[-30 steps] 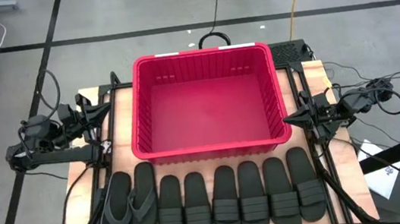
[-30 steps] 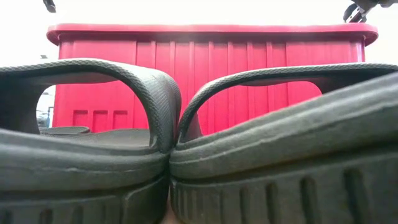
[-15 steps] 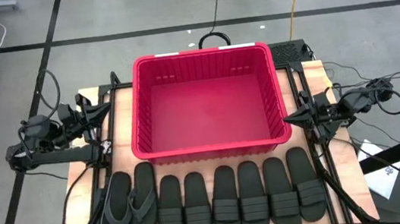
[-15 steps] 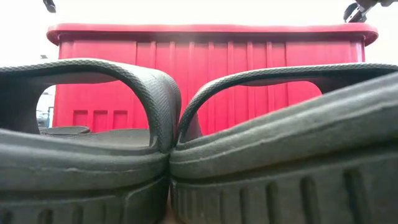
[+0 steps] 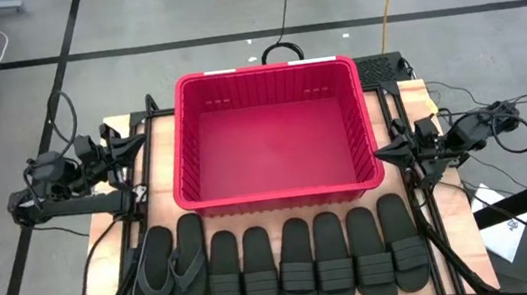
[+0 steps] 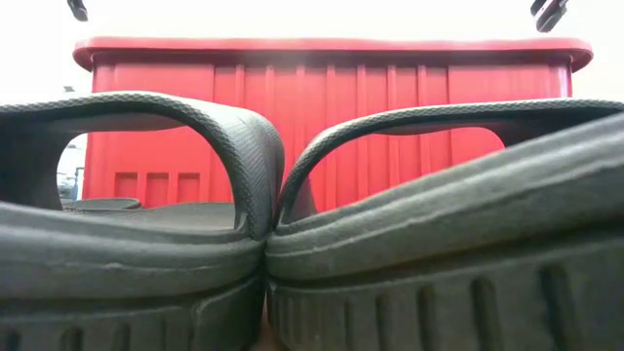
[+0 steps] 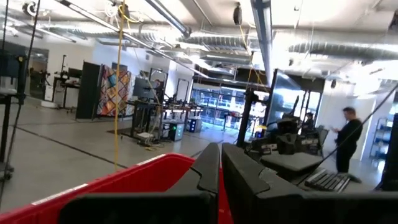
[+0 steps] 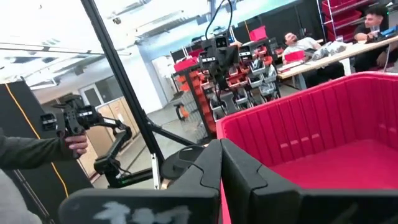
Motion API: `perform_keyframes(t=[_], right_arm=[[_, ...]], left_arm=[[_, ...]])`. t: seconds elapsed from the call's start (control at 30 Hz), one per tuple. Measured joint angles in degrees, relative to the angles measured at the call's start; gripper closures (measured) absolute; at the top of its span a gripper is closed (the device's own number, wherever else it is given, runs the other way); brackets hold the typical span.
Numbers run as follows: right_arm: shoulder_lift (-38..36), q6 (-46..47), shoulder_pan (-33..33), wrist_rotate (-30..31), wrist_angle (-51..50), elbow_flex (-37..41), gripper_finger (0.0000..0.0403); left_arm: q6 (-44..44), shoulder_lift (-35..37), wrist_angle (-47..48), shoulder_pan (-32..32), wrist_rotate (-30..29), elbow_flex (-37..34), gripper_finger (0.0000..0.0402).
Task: Pick and place slides into bin
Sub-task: Put the black slide into the red bin
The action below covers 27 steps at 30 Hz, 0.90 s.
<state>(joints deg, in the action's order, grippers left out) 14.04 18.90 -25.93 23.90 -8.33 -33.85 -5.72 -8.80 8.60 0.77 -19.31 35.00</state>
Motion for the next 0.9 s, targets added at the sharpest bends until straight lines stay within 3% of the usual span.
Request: perform_keyframes(t=[0.3, 0.47, 0.6, 0.77, 0.9], right_arm=[[1.9, -11.5, 0.0, 8.4, 9.2, -0.6, 0.0403], [3.1, -19.9, 0.1, 12.1, 6.0, -7.9, 0.0403], [6.8, -20.9, 0.1, 12.3, -11.6, -21.3, 0.0396], [15.6, -12.3, 0.1, 11.1, -40.1, -39.6, 0.0366], [22.2, -4.5, 0.1, -2.1, -61.1, -51.9, 0.0341]], left_arm=[[-4.1, -0.3, -1.6, 0.0, 4.2, 0.0, 0.0380], [-3.8, -0.6, -1.6, 0.0, 3.9, 0.0, 0.0380], [-4.6, -1.1, -1.0, 0.0, 3.8, 0.0, 0.0380], [-4.9, -2.1, -0.9, 0.0, 3.8, 0.0, 0.0380], [-4.9, -2.6, -0.9, 0.0, 3.4, 0.0, 0.0380]])
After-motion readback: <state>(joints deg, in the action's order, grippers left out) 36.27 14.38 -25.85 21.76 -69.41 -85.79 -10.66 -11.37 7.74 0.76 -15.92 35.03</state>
